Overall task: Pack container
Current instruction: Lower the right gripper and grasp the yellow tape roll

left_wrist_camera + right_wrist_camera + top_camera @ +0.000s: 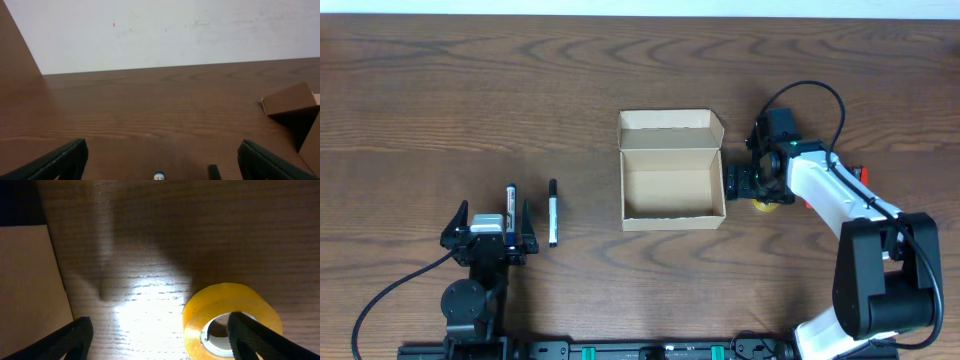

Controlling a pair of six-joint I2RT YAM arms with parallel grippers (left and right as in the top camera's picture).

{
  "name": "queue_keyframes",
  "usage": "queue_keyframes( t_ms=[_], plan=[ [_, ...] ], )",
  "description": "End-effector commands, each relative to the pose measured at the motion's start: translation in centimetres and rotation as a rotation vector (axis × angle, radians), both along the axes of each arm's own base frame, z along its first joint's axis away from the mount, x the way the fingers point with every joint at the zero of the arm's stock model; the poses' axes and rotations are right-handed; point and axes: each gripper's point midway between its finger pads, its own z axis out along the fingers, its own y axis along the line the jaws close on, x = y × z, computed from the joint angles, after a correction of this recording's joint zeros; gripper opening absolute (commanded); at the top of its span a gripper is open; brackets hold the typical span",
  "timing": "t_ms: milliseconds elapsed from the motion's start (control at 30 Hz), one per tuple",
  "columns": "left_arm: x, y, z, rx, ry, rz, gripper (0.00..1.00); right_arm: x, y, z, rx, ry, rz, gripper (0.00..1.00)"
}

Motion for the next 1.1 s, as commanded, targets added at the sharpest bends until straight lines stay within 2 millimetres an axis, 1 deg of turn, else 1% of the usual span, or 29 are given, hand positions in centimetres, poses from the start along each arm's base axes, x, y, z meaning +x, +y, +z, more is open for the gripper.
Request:
queue_keyframes(
  t_ms=[0, 333, 733, 867, 967, 1033, 1067],
  plan=[
    [-0.1, -0.4, -1.7, -0.01, 0.057, -0.023, 0.95, 0.0, 0.0, -1.0, 0.004, 0.024, 0.009, 0.85],
    [-0.1, -0.4, -1.7, -0.01, 0.057, -0.023, 0.95, 0.0, -0.4, -1.1, -0.006, 0.029, -0.003, 0.86],
    [-0.1, -0.4, -1.7, -0.01, 0.057, -0.023, 0.95, -1.6, -0.5, -1.3, -0.005, 0.095, -0.013, 0.88],
    [-0.1, -0.4, -1.7, -0.01, 0.057, -0.023, 0.95, -1.6, -0.5, -1.3, -0.006, 0.097, -0.016, 0.89],
    [-0.1, -0.4, -1.7, -0.01, 0.057, -0.023, 0.95, -1.3, -0.4, -1.2, -0.003, 0.084, -0.021, 0.85],
    [-0.1, -0.4, -1.7, -0.01, 0.057, -0.023, 0.95, -1.0, -0.4, -1.2, -0.002, 0.072, -0.021, 0.8],
    [-0.1, -0.4, -1.7, -0.01, 0.057, -0.023, 0.95, -0.8, -0.4, -1.2, -0.001, 0.066, -0.021, 0.73]
  ],
)
